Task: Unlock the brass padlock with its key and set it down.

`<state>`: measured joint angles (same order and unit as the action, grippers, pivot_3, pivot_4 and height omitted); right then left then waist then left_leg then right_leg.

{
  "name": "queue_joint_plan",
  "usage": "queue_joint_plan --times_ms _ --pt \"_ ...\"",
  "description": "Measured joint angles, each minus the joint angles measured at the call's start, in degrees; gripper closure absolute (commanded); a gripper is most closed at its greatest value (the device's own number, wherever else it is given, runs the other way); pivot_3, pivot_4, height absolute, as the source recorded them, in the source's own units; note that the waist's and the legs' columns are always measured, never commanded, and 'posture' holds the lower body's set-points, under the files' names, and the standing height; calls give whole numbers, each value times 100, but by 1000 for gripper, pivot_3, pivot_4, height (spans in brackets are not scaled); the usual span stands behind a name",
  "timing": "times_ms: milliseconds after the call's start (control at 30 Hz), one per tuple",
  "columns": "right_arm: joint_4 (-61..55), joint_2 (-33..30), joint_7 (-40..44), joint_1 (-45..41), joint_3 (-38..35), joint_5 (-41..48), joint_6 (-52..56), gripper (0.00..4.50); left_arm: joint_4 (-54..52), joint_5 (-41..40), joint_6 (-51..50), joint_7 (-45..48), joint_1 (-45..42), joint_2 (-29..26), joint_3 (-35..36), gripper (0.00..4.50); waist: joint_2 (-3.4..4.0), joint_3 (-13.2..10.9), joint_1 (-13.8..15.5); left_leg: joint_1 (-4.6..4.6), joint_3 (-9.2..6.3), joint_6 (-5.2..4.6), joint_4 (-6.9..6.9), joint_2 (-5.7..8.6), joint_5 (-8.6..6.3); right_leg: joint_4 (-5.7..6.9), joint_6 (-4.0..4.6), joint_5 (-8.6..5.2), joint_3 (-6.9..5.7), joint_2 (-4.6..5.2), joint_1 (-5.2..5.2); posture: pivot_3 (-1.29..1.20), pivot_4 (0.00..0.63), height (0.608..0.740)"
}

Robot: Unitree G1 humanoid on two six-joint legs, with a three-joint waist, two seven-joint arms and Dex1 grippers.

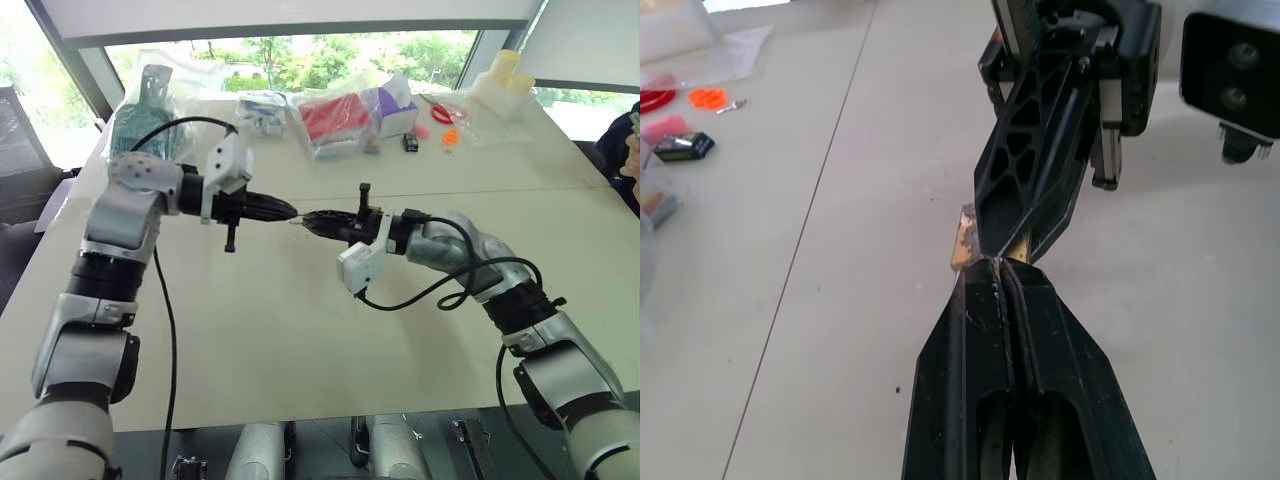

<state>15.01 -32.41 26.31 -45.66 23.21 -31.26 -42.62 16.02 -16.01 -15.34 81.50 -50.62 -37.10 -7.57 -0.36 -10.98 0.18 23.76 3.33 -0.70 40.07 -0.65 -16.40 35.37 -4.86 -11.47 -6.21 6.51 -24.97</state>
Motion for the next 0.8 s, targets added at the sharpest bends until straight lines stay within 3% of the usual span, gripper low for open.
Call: queue_joint_plan --times_ms 800 --pt "-12 -15 115 26 -18 152 70 4362 1041 681 971 -842 100 381 -162 4471 0 0 6 -2 16 0 0 0 0 1 0 0 0 0 0 0 150 740"
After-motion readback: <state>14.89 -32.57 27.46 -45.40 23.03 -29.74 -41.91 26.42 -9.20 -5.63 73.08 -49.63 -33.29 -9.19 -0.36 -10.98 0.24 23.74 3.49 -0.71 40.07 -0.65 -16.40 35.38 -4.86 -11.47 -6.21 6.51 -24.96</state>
